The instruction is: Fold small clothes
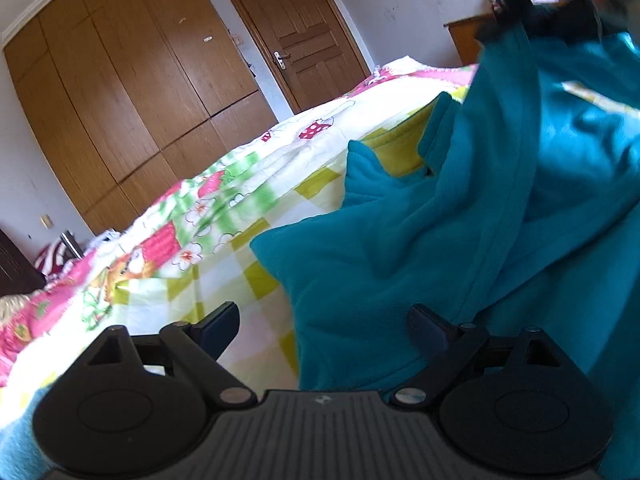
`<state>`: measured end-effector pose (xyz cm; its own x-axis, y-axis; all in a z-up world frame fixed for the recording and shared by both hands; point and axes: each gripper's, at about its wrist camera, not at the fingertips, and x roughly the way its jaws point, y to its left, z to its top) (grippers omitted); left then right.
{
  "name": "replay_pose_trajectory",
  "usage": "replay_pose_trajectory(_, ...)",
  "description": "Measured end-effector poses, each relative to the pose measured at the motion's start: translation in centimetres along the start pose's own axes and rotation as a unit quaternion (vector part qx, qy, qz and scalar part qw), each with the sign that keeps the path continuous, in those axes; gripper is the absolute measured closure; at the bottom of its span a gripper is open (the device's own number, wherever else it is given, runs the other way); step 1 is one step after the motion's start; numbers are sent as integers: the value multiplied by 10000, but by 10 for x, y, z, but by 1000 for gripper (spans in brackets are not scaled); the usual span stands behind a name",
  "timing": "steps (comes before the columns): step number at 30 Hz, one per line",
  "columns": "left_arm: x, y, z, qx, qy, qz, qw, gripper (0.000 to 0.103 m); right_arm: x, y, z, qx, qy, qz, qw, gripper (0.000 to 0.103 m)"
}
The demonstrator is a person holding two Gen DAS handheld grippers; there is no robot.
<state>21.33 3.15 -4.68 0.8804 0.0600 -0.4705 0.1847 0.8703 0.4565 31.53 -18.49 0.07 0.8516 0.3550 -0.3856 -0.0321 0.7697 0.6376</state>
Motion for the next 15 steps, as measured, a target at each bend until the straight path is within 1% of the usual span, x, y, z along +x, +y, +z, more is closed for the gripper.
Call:
replay_pose_trajectory(2,1,0,-2,199,-56,241,9995,4,-1,21,5,-117,-53,269,9996,92)
replay_pose_trajectory(3,-1,5,-2,238,-95,423,9988,9,-3,32,8,-181,-116,374,9991,93)
replay_pose_trajectory(4,-2,13,-3,148,-97,582,9981,9,-6,43,11,-210,-173,505,9984,93)
replay_pose_trajectory(5,-2,22,-4,-3,-51,769,9970,10,-11,50,13,-191,-240,675,9972,93)
replay_pose_trajectory(6,1,37,-8,-270,85,1041,9942,12,-16,56,13,-211,-324,830,9958,93)
replay_pose_trajectory(7,4,51,-12,-534,262,1234,9906,17,-23,64,12,-324,-472,955,9938,93)
replay_pose_trajectory(8,10,70,-21,-923,538,1376,9847,18,-30,71,8,-480,-617,1000,9919,93)
replay_pose_trajectory(9,14,86,-30,-1264,775,1414,9788,21,-35,74,2,-588,-681,992,9910,94)
replay_pose_trajectory(10,14,98,-38,-1538,962,1381,9736,30,-37,75,-7,-702,-650,925,9911,94)
replay_pose_trajectory(11,7,107,-44,-1771,995,1181,9720,35,-36,73,-17,-821,-566,775,9920,93)
replay_pose_trajectory(12,-7,113,-47,-1993,838,818,9729,36,-31,72,-27,-989,-428,601,9924,93)
replay_pose_trajectory(13,-24,115,-47,-2085,564,470,9753,32,-25,68,-34,-1090,-272,439,9927,93)
replay_pose_trajectory(14,-39,112,-45,-1993,326,247,9791,29,-19,65,-37,-1086,-146,347,9934,93)
replay_pose_trajectory(15,-55,101,-41,-1671,102,165,9857,18,-16,62,-37,-1033,-84,367,9939,94)
